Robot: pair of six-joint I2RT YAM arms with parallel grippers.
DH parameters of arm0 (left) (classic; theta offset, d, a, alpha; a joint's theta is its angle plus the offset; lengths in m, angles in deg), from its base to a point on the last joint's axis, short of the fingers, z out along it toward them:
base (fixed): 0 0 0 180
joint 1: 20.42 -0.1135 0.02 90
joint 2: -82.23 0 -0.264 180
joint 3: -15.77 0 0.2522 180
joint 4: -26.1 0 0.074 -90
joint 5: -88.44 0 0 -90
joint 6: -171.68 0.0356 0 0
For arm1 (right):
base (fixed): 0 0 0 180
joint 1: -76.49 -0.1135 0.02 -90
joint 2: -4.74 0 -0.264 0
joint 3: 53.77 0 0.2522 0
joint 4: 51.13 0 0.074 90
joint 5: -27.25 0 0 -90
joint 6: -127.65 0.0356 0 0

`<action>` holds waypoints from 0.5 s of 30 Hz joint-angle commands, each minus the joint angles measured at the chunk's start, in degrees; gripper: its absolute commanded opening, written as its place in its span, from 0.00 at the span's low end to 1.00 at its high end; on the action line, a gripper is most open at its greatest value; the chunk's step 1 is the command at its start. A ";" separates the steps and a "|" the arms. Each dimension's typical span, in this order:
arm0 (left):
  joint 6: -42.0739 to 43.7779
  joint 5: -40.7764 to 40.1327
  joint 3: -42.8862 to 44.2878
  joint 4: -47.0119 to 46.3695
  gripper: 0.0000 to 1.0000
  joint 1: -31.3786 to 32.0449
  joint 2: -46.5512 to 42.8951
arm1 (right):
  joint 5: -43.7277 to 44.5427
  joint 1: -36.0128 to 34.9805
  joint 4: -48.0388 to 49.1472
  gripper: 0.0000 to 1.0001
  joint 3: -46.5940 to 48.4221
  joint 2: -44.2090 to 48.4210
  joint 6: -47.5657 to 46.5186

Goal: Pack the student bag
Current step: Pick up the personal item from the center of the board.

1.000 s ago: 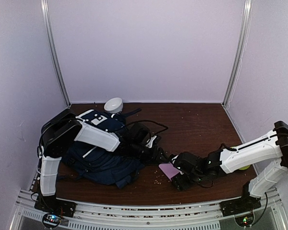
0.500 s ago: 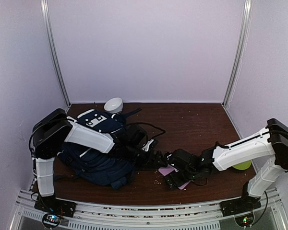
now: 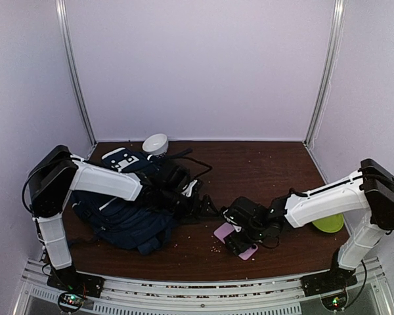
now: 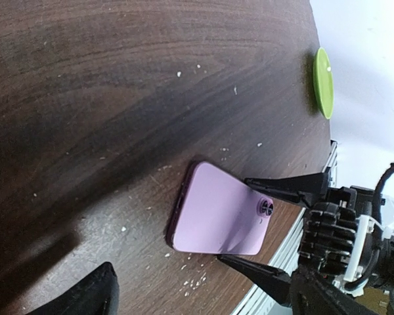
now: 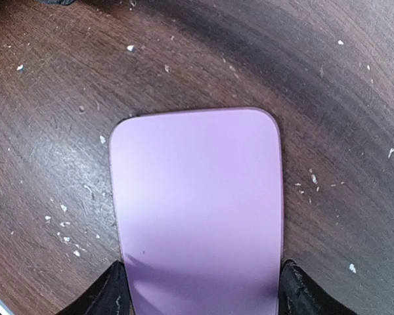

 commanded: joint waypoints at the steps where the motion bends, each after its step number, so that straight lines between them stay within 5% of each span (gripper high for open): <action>1: 1.82 -2.93 0.18 1.21 0.94 -1.19 -1.93 | -3.10 0.32 -5.52 0.63 0.22 -4.16 -2.27; 6: 2.41 -3.07 1.33 2.13 0.94 -1.19 -2.11 | -2.08 0.29 -3.58 0.48 -1.19 -1.62 -0.45; 15: 3.11 -3.15 3.68 3.52 0.94 -1.19 -1.58 | 2.01 0.27 -0.30 0.44 -4.44 8.75 2.10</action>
